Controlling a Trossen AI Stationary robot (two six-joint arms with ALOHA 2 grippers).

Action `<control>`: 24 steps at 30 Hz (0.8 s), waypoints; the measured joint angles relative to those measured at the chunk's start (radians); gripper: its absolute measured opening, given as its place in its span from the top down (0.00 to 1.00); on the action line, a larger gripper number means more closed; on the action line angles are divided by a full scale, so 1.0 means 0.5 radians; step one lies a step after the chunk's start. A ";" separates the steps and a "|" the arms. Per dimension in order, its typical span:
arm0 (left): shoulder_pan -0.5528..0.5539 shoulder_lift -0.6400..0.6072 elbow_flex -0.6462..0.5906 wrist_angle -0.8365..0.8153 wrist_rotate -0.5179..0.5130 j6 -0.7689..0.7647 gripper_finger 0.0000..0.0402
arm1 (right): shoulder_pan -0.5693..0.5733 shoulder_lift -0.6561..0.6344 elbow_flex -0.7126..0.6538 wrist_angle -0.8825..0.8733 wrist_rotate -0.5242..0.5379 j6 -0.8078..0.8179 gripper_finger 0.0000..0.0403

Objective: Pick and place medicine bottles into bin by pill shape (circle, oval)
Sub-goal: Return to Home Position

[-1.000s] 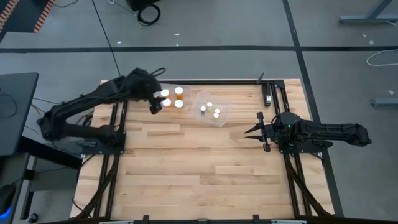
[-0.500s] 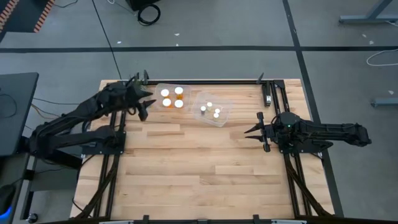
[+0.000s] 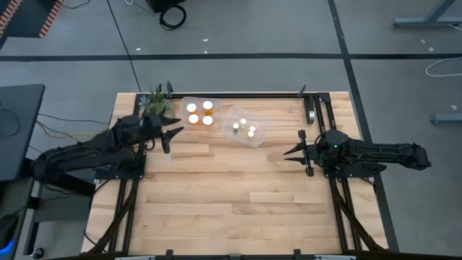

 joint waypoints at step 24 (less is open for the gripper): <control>-0.497 -0.413 -0.430 0.341 -0.412 0.218 0.57 | 0.000 0.000 0.000 0.000 0.000 0.000 0.77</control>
